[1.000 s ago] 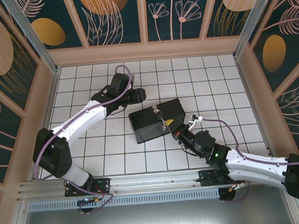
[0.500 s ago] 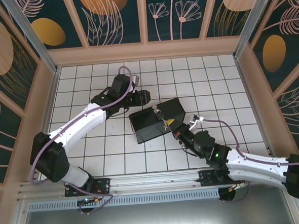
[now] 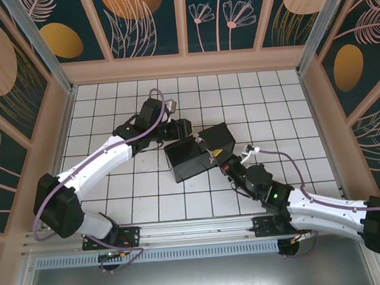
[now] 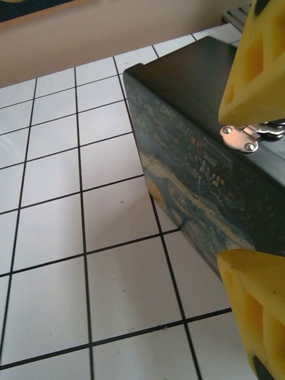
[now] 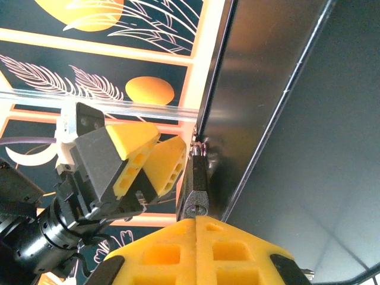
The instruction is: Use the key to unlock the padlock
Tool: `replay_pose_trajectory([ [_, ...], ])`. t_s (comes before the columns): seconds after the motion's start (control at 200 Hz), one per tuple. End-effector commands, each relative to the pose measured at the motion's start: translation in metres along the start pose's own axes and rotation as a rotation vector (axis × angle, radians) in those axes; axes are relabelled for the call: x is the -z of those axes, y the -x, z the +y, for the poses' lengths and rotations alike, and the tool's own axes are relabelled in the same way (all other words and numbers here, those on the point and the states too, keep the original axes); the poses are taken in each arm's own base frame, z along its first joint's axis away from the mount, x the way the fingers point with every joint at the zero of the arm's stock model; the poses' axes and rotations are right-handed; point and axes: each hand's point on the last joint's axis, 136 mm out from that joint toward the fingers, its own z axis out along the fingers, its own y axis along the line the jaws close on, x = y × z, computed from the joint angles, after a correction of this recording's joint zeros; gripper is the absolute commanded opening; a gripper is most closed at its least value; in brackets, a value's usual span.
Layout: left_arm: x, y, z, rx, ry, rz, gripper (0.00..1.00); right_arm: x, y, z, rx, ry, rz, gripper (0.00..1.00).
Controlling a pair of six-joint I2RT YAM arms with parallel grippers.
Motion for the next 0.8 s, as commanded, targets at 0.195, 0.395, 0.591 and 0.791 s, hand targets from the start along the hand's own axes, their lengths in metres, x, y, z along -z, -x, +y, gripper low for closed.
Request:
replay_pose_trajectory([
  [0.195,0.016,0.0,0.002,0.218,-0.03,-0.103,0.58,0.0,0.023,0.017,0.003,0.036,-0.072,0.0],
  [0.395,0.012,-0.007,-0.014,0.208,-0.06,-0.069,0.57,-0.005,0.031,0.012,0.004,0.034,-0.063,0.0],
  [0.591,0.014,0.003,-0.02,0.22,-0.061,-0.106,0.58,-0.006,0.03,0.017,0.005,0.051,-0.042,0.0],
  [0.791,0.003,0.046,-0.026,0.102,0.022,-0.204,0.59,0.0,0.023,0.008,-0.015,0.032,-0.036,0.0],
])
